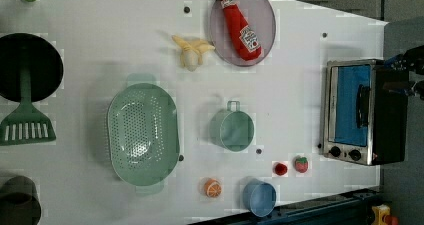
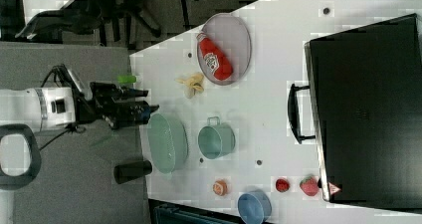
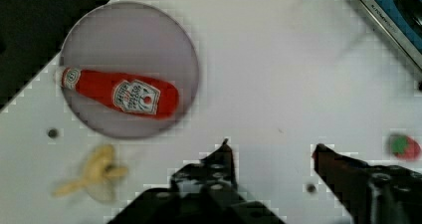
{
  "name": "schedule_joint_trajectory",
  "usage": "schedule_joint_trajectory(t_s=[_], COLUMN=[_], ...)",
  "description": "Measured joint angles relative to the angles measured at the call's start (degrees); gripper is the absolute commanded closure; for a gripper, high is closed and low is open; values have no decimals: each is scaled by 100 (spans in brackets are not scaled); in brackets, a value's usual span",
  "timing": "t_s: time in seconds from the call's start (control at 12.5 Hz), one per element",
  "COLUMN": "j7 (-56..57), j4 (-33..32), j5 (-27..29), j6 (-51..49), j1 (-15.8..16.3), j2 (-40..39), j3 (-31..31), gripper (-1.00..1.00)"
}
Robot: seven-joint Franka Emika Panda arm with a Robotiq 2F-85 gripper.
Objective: Flap open oven.
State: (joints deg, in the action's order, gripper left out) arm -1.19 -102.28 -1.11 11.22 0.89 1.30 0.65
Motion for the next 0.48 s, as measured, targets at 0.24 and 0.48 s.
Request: schedule_joint_trajectory(t_s=[0.24,0.48], j7=[-164,-167], j4=[-772,-593], j5=[105,89], j6=[-1002,-1077], j1=[1,-89], j2=[984,1550], j3=[226,345], gripper=[-99,-90])
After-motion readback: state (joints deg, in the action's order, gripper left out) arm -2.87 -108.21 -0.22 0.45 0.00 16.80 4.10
